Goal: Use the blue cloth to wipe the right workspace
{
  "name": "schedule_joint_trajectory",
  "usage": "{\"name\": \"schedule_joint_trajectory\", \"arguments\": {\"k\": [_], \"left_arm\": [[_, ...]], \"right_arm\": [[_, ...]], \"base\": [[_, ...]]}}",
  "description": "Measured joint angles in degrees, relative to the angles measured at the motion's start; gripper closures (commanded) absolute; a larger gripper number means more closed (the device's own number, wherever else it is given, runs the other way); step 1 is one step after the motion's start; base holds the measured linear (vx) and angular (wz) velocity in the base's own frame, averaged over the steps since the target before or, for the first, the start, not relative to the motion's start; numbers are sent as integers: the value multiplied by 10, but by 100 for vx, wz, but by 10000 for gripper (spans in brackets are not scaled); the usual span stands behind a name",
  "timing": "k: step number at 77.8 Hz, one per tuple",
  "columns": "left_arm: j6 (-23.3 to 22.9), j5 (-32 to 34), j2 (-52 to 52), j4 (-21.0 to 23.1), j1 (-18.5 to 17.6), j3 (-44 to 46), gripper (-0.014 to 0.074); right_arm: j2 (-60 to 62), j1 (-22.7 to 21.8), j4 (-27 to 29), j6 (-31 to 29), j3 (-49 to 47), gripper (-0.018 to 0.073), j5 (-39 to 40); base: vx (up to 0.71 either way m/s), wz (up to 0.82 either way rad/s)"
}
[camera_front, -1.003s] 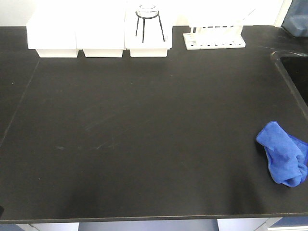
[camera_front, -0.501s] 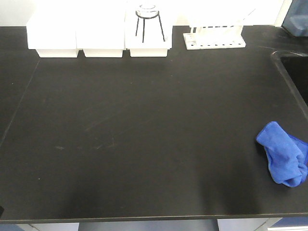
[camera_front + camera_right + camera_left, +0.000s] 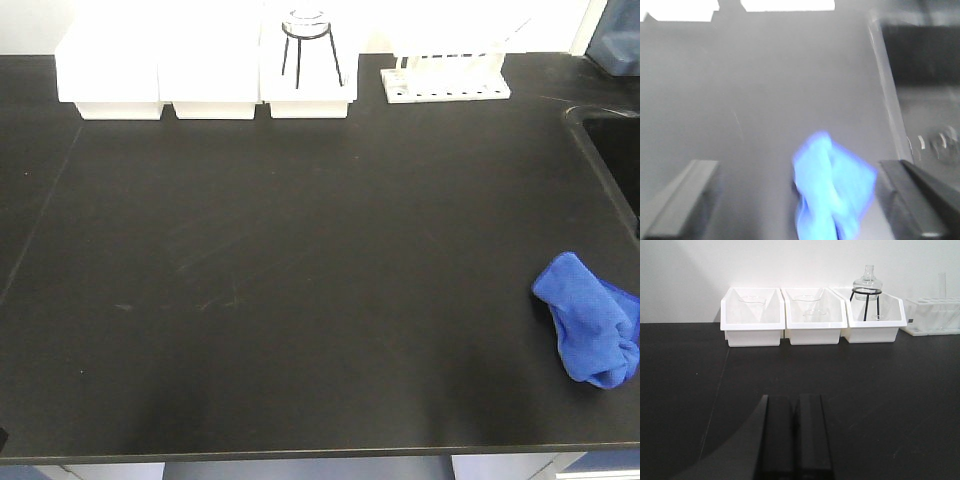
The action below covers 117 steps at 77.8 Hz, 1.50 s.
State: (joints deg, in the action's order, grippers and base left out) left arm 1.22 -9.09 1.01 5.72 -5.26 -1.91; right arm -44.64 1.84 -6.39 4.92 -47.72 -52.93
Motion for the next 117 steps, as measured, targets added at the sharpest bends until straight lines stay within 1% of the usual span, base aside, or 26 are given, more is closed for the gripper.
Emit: {"name": "schedule_joint_trajectory", "arguments": {"k": [5, 10, 29, 52, 75, 81, 85, 91, 94, 95, 97, 98, 99, 100, 101, 117], "left_arm": [[0, 0, 0, 0, 0, 0, 603], [0, 0, 0, 0, 0, 0, 603], [0, 0, 0, 0, 0, 0, 603], [0, 0, 0, 0, 0, 0, 603], [0, 0, 0, 0, 0, 0, 603], [0, 0, 0, 0, 0, 0, 603], [0, 0, 0, 0, 0, 0, 603], [0, 0, 0, 0, 0, 0, 603], [0, 0, 0, 0, 0, 0, 603], [0, 0, 0, 0, 0, 0, 603], [0, 0, 0, 0, 0, 0, 603], [0, 0, 0, 0, 0, 0, 603], [0, 0, 0, 0, 0, 0, 603], [0, 0, 0, 0, 0, 0, 603], [0, 0, 0, 0, 0, 0, 603], [0, 0, 0, 0, 0, 0, 603]], "right_arm": [[-21, 0, -29, 15, 0, -124, -16], [-51, 0, -43, 22, -1, -104, -22], [-190, 0, -42, 24, -2, -21, -15], [-346, 0, -39, 25, -3, -15, 14], [-463, -1, -49, 25, -5, -15, 38], [-487, -1, -50, 25, -5, 7, 46], [-499, -1, -50, 25, -5, 57, 51], [-509, -1, -51, 25, -5, 215, 57], [-510, -1, -53, 26, -5, 333, 58], [-510, -1, -53, 26, -5, 354, 58], [-510, -1, -53, 26, -5, 438, 59], [-510, -1, -53, 26, -5, 459, 60], [-510, -1, -53, 26, -5, 521, 59], [-509, -1, -53, 26, -5, 560, 60], [-508, -1, -53, 26, -5, 578, 60], [-453, -1, -52, 26, -5, 568, 60]], "base": [[0, 0], [0, 0], [0, 0], [0, 0], [0, 0], [0, 0], [0, 0], [0, 0], [0, 0], [0, 0], [0, 0], [0, 0], [0, 0], [0, 0], [0, 0], [0, 0]]}}
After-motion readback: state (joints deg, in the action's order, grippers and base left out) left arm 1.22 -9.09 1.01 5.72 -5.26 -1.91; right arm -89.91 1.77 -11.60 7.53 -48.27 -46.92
